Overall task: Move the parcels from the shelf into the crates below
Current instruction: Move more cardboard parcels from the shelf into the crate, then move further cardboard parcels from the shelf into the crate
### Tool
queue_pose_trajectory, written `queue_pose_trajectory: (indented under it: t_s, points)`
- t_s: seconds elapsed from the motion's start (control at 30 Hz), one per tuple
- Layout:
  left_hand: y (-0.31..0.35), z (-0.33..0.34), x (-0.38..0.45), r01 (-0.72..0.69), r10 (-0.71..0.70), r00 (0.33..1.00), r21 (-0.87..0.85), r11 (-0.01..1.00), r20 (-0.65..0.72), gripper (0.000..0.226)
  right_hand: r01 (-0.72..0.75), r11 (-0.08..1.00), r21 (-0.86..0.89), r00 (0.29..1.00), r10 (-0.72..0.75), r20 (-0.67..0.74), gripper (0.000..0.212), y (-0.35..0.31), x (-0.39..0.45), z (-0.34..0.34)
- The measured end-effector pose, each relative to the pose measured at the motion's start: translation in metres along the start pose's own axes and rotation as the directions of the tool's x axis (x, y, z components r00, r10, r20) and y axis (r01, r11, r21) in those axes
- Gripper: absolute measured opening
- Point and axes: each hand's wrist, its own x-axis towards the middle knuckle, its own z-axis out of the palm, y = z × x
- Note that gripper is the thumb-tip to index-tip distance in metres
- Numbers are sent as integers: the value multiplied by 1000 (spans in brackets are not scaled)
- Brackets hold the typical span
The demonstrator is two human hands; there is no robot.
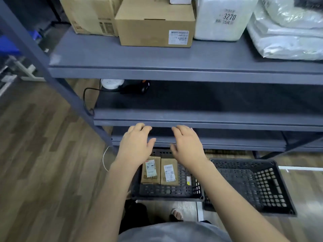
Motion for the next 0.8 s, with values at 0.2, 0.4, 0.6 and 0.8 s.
queue_pose_trajectory:
  t_s: [0.2,0.4,0.6,0.8]
  points:
    - [-38,-47,50,-139,141,989,48,989,-35,46,-78,997,-18,988,75,-138,53,-34,53,-18]
    - [-73,-95,92,-275,277,958,40,961,-67,47,-123,992,-10,934,112,-338,53,-70,100,-37]
    - [-77,-137,112,-352,348,926,-6,936,-146,41,-107,994,-9,850,86,-520,41,-85,121,-70]
    - [-62,-177,146,-399,406,885,79,914,-228,45,-96,988,-117,845,19,-534,45,-59,150,-121]
